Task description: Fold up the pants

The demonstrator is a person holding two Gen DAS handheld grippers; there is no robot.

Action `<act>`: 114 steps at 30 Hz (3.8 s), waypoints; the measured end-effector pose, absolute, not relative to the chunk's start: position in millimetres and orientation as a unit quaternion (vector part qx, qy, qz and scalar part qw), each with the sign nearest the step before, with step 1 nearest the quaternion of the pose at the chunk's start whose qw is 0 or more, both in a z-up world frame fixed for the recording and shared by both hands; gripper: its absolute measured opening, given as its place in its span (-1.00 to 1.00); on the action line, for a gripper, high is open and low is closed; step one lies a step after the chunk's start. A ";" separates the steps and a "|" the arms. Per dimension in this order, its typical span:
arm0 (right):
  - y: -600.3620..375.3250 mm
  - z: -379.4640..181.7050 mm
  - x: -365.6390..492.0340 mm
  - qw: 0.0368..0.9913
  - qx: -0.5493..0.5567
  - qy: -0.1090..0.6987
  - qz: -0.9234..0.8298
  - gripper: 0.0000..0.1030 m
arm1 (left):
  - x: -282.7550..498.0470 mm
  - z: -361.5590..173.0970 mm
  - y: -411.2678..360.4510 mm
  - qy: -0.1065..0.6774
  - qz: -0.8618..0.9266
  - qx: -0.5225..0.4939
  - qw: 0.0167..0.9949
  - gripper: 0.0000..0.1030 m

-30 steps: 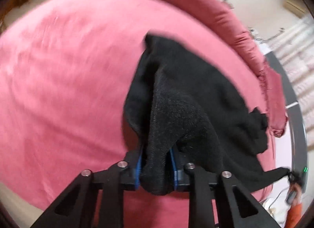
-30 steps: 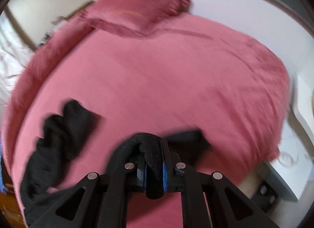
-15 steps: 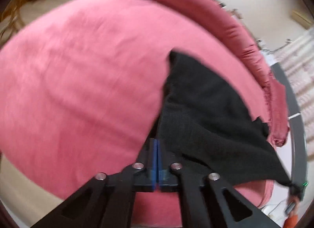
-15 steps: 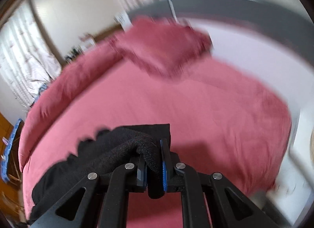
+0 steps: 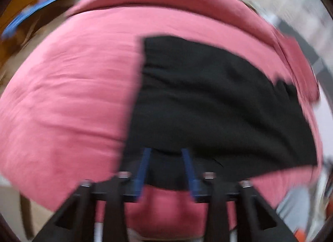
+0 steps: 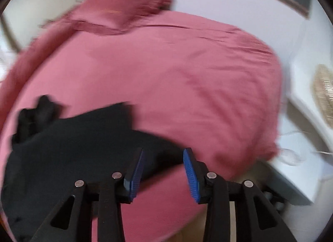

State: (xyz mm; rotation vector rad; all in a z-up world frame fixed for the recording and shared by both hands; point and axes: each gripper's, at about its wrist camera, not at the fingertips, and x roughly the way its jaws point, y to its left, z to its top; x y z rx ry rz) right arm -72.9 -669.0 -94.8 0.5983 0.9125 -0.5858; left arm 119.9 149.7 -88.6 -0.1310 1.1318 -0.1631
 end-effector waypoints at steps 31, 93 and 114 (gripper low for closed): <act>-712.7 -110.7 -97.0 0.766 0.508 0.322 -0.228 -0.76 | 119.5 -134.0 95.2 0.601 -0.274 0.134 0.739 -0.70; -596.6 -153.9 336.4 0.805 0.102 0.547 -0.205 -0.11 | 317.8 -160.0 104.4 0.413 -0.108 -0.014 0.904 0.99; -627.3 -96.3 -6.1 0.845 0.306 0.409 -0.159 0.04 | 245.5 -116.2 132.4 0.435 -0.120 -0.038 0.892 0.94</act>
